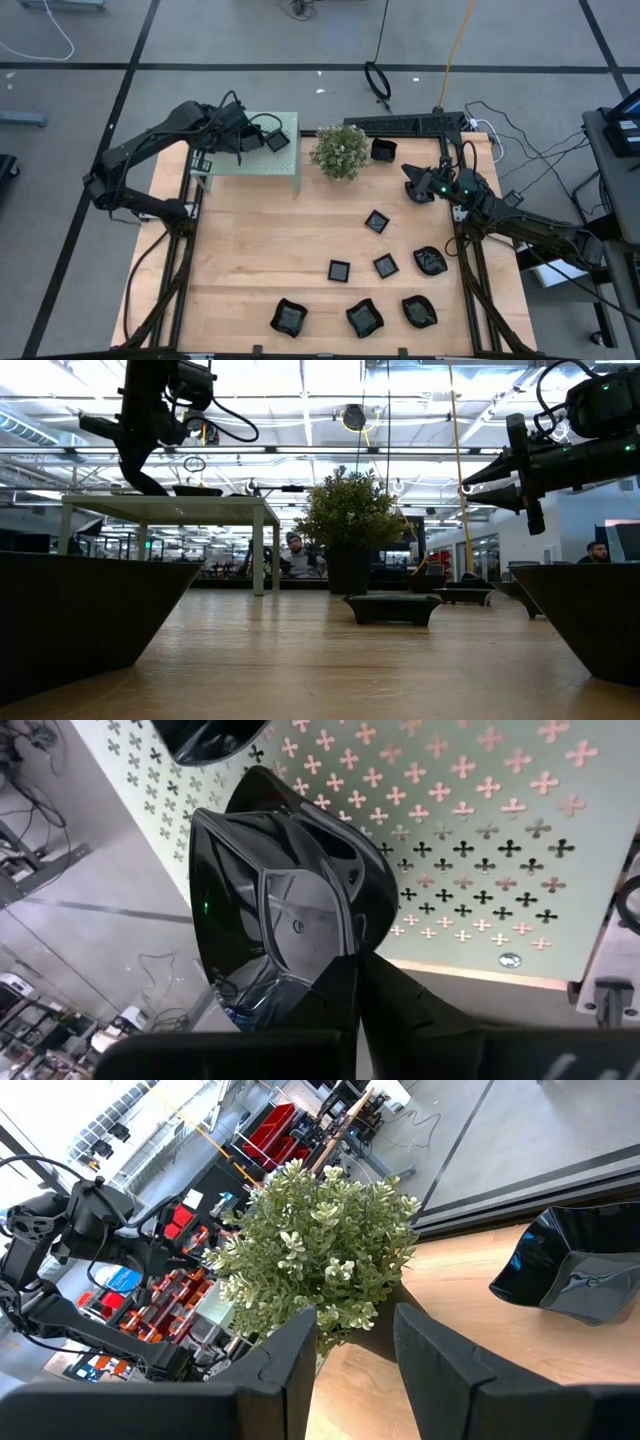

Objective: Pick & Place Mini shaped plates
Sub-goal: Stack the leaf shape plate on top of the leaf shape plate on the shelf

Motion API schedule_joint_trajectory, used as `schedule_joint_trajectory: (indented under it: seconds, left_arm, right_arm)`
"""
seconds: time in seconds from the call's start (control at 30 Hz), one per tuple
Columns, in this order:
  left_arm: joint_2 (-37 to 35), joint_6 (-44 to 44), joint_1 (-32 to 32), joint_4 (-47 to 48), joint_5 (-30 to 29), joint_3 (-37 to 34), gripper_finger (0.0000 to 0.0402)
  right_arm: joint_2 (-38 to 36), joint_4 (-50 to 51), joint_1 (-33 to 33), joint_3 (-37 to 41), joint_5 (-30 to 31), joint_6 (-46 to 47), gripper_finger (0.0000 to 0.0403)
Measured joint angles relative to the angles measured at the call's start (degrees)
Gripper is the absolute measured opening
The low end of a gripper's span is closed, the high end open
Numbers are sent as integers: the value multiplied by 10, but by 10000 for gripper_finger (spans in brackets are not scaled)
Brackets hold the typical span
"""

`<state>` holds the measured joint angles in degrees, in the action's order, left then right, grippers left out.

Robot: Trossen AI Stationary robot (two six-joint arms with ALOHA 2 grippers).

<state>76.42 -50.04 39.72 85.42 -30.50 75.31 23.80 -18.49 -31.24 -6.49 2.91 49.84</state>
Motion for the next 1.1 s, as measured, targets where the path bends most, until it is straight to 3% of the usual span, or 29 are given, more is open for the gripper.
schedule_joint_trajectory:
  seconds: [0.47,0.77,1.1]
  left_arm:
    - [0,-38,2,0,-14,0,10]
    - [-2,-53,13,0,25,0,14]
    - [-2,-54,15,-31,-22,0,111]
  right_arm:
    - [0,0,0,0,0,0,123]
    - [0,0,0,0,0,0,123]
    - [0,0,0,0,0,0,123]
